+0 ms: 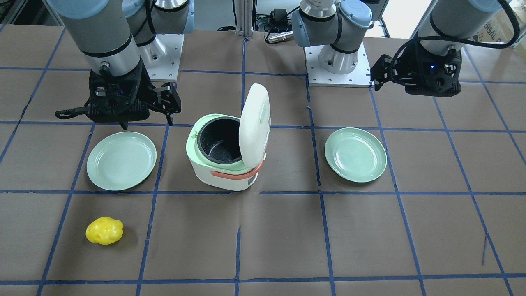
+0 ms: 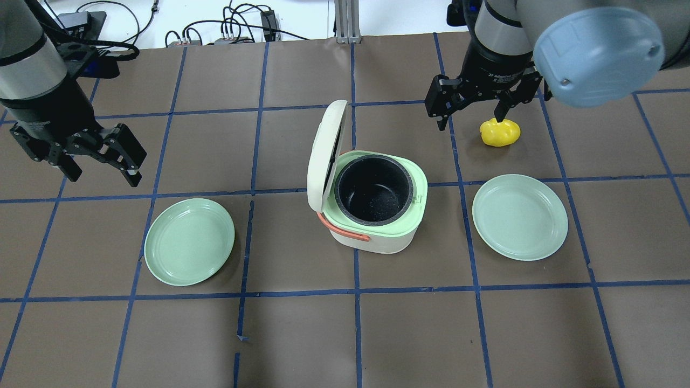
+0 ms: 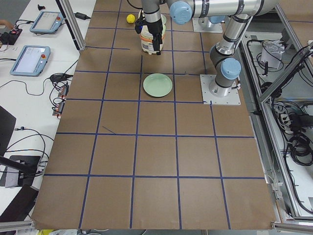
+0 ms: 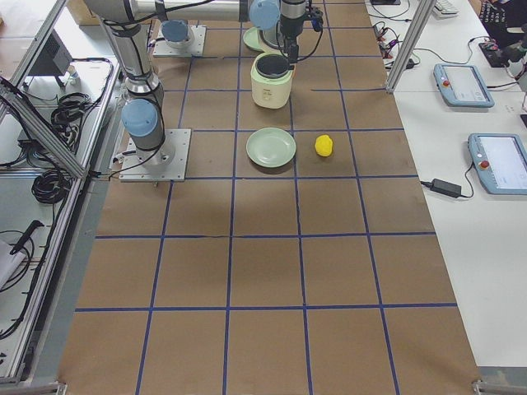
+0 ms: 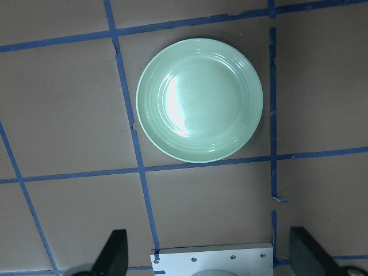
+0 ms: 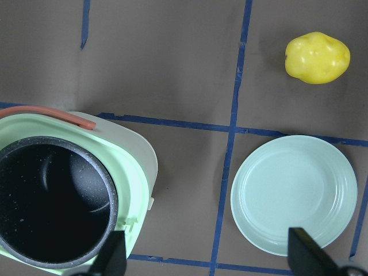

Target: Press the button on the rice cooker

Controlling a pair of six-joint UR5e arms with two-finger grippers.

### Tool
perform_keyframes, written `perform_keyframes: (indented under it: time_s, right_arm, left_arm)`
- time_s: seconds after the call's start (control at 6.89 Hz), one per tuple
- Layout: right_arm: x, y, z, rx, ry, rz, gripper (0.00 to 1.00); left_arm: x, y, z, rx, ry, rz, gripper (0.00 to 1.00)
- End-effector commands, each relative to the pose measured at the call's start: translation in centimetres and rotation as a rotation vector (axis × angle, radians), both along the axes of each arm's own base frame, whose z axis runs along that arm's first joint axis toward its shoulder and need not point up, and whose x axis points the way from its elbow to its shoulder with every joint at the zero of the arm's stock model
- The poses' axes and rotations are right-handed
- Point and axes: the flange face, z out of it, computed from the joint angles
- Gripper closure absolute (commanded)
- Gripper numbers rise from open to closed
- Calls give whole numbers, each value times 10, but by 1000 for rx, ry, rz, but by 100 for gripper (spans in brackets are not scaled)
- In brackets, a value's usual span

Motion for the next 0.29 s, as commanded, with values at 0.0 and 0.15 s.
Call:
perform_keyframes:
  time_s: [0.0,0.15]
  right_arm:
    - [1,1,0,0,-6,-3,0]
    - [2,1,0,2,-7,-4,0]
  left_arm:
    - [0,0,0,0,0,0,0]
    - [0,0,0,0,0,0,0]
